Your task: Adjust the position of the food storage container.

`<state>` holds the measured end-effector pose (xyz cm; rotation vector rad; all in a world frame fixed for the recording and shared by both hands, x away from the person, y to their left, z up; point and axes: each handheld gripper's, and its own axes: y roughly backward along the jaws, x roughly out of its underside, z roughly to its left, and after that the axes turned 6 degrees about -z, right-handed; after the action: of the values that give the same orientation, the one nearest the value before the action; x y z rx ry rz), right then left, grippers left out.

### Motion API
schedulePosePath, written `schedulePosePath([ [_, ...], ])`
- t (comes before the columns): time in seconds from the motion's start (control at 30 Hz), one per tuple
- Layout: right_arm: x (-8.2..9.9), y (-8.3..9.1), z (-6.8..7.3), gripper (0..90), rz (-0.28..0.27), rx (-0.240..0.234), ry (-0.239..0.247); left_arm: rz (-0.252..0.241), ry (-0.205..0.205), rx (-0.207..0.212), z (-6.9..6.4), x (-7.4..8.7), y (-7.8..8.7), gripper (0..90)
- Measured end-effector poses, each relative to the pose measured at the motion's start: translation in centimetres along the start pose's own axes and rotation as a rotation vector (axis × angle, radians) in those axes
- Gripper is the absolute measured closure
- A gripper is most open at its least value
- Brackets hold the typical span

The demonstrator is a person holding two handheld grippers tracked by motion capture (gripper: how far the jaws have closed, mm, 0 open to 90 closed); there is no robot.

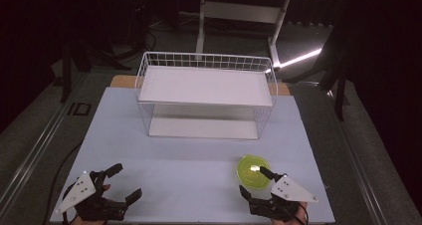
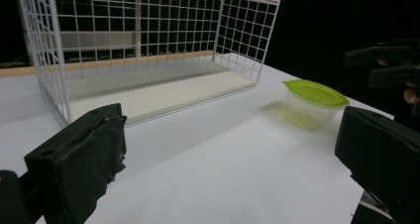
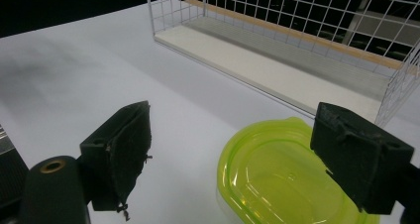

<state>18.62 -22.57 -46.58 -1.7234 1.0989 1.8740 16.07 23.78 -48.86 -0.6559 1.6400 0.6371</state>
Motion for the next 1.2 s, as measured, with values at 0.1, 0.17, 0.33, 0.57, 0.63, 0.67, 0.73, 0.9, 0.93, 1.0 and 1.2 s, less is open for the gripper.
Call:
schedulePosePath([
  [0.1, -0.1, -0.1, 0.6, 15.8, -0.001, -0.015, 0.016, 0.001, 0.002, 0.006, -0.1, 0.0, -0.1, 0.4],
  [0.17, -0.3, -0.2, 1.0, 15.8, -0.002, -0.024, 0.027, 0.004, -0.005, 0.005, -0.2, 0.0, -0.1, 0.4],
  [0.33, -1.1, -0.1, 1.7, 14.6, -0.039, -0.068, 0.028, 0.006, -0.024, 0.004, -0.5, 0.0, -0.2, 0.4],
  [0.57, -3.0, 0.4, 1.8, 13.6, -0.079, -0.101, 0.030, 0.014, -0.034, 0.006, -0.6, 0.0, -0.3, 0.4],
  [0.63, -3.5, 0.4, 1.5, 13.9, -0.081, -0.113, 0.027, 0.016, -0.031, 0.009, -0.6, 0.0, -0.3, 0.4],
  [0.67, -3.8, 0.3, 1.4, 13.8, -0.079, -0.107, 0.045, 0.014, -0.033, 0.009, -0.6, 0.0, -0.3, 0.4],
  [0.73, -4.3, 0.2, 1.2, 13.8, -0.089, -0.113, 0.046, 0.013, -0.030, 0.009, -0.5, 0.0, -0.3, 0.4],
  [0.9, -5.3, 0.2, 0.5, 13.6, -0.079, -0.083, 0.023, 0.015, -0.026, 0.010, -0.4, 0.0, -0.3, 0.4],
  [0.93, -5.5, 0.2, 0.3, 13.5, -0.076, -0.079, 0.017, 0.014, -0.026, 0.012, -0.4, 0.1, -0.3, 0.4],
  [1.0, -5.7, 0.1, -0.1, 12.9, -0.078, -0.078, -0.004, 0.016, -0.025, 0.012, -0.5, 0.1, -0.4, 0.4],
  [1.2, -5.8, -0.3, -1.6, 12.5, -0.073, -0.042, -0.023, 0.022, -0.022, 0.018, -0.5, 0.1, -0.5, 0.4],
])
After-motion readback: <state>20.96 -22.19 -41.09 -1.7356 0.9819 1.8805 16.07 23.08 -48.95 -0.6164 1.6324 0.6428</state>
